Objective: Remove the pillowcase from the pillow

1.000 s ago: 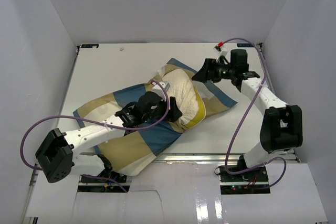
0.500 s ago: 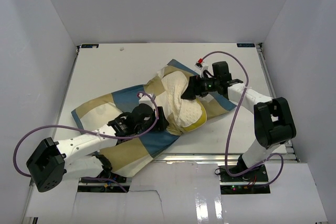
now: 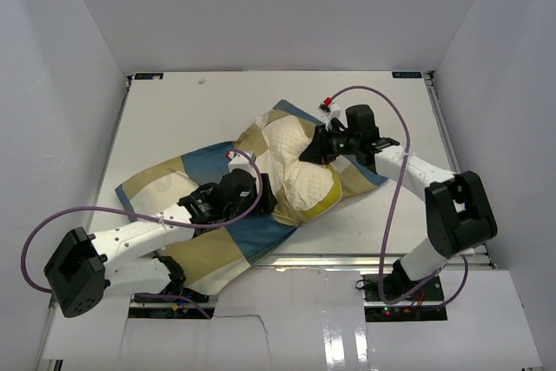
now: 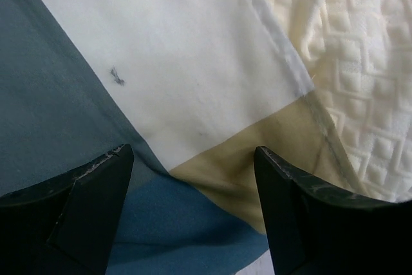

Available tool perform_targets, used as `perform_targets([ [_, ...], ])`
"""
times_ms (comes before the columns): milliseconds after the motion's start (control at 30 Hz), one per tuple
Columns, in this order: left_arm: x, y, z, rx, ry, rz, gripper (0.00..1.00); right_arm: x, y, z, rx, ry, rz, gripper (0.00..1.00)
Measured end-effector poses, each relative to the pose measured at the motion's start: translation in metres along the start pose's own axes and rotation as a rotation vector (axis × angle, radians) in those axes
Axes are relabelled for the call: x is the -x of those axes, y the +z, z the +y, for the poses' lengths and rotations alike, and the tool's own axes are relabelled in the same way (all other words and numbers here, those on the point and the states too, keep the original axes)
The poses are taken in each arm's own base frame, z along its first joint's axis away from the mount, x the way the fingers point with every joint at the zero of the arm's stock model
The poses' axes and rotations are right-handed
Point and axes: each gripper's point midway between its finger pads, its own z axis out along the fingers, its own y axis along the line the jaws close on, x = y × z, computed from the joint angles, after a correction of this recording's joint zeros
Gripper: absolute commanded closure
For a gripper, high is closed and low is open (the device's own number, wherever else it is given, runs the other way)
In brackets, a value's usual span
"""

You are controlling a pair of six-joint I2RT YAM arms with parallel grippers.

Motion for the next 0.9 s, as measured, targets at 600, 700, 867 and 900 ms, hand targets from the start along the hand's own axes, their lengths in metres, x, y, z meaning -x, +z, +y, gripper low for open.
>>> perform_targets([
  [600,0.053,-0.041,0.018,0.002,-0.094,-0.11,0.11,0.052,-0.169,-0.077,-0.536,0.183,-0.46,0.92],
  [700,0.046,-0.03,0.03,0.046,-0.116,-0.081,0.11,0.046,-0.171,-0.081,-0.526,0.215,-0.457,0.92],
  [867,0.031,-0.008,0.049,0.147,-0.12,-0.025,0.14,0.047,-0.169,-0.075,-0.48,0.211,-0.449,0.92],
  [900,0.029,-0.005,0.052,0.164,-0.12,-0.019,0.18,0.047,-0.169,-0.073,-0.473,0.208,-0.448,0.92],
])
